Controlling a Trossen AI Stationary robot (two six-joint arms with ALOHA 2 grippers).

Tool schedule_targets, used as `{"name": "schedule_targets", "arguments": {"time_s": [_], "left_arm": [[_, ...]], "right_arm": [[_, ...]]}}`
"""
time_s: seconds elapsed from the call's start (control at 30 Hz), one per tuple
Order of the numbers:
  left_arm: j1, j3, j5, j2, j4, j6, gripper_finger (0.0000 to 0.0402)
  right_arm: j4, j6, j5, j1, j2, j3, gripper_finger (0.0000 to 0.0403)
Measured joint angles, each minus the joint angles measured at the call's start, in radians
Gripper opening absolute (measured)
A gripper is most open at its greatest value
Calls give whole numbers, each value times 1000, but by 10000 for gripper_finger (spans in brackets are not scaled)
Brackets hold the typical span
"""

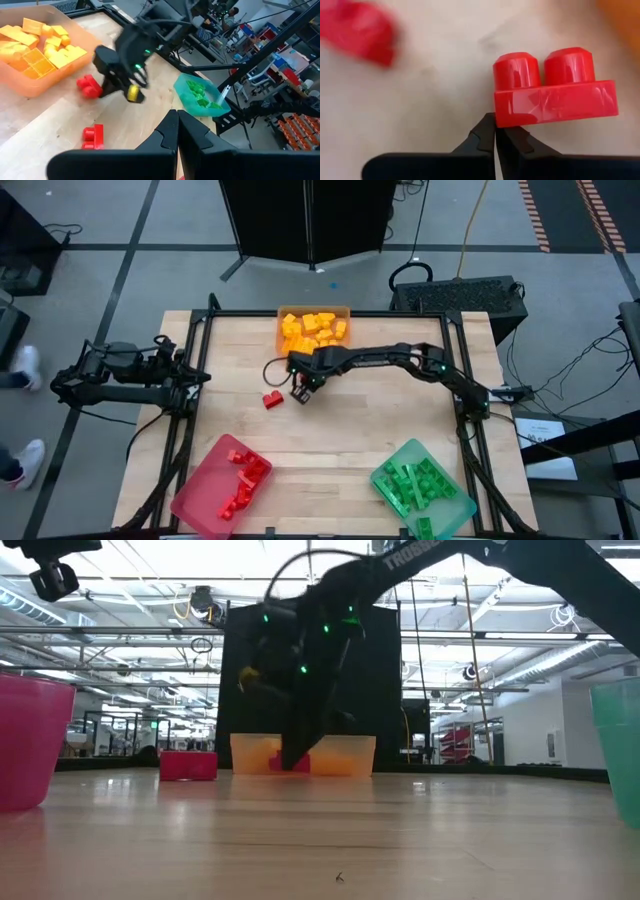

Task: Sort blocks
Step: Put the red 2 stud game piece into the pink bin

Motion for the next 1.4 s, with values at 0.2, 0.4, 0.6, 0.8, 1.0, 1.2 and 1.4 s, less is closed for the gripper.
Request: {"name": "schedule_targets", "arguments": {"time_s": [0.2,0.4,0.6,0.8,1.0,1.2,1.4], "left_arm": [[0,0,1,0,0,-1,4],[0,0,6,0,0,0,4],[0,0,6,0,0,0,4],[0,0,6,0,0,0,4],[0,0,6,0,0,-1,4],[0,0,33,0,-5,-3,4],[0,0,34,0,-5,0,4]], "right_arm": [[-36,25,-24,85,0,80,2],[-58,49,-23,188,0,224,1],[81,-6,-42,291,0,332,1],[338,-98,-127,359,11,336,0],[541,-100,-309,356,74,335,0],[639,-29,-420,368,158,335,0],[653,-11,-469,387,231,335,0]]}}
